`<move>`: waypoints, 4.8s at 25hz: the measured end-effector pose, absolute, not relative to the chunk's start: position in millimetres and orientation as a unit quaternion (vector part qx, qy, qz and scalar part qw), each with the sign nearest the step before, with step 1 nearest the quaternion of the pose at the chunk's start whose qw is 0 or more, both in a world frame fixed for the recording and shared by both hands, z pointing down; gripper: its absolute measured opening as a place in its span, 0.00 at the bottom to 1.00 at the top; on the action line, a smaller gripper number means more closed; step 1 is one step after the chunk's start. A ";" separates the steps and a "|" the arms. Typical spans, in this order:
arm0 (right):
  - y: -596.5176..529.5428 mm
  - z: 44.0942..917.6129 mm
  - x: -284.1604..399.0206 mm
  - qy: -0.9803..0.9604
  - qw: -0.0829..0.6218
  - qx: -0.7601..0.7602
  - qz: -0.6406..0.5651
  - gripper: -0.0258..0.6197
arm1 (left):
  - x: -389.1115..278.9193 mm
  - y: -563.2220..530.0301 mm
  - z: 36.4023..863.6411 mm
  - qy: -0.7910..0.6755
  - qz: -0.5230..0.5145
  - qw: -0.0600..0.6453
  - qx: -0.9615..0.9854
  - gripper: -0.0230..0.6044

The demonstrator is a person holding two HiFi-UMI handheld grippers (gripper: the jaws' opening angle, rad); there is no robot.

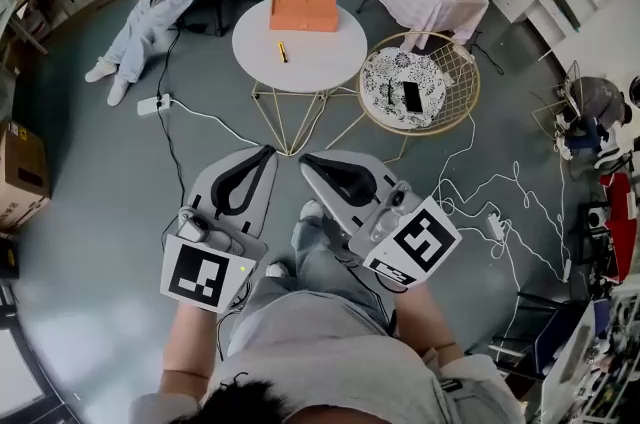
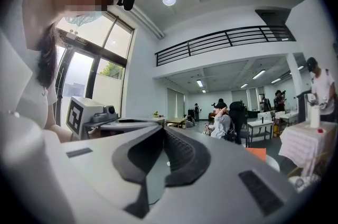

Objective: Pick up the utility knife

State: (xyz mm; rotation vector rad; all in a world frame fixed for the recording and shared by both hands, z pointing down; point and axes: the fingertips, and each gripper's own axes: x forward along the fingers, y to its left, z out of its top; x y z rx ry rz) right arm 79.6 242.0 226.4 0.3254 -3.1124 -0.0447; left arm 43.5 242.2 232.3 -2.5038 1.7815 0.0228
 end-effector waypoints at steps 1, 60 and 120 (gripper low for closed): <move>234.6 226.9 76.2 -0.995 0.006 0.103 -0.014 0.06 | 39.7 235.8 232.2 0.581 0.009 0.034 -0.813 0.05; -168.9 276.8 -98.5 -0.978 0.046 0.198 0.047 0.06 | -130.9 -160.2 245.0 0.511 -0.010 0.009 -0.860 0.05; -235.7 645.2 -106.4 -0.794 0.404 0.388 0.234 0.15 | -167.3 -250.1 398.2 0.348 -0.034 -0.113 -0.930 0.05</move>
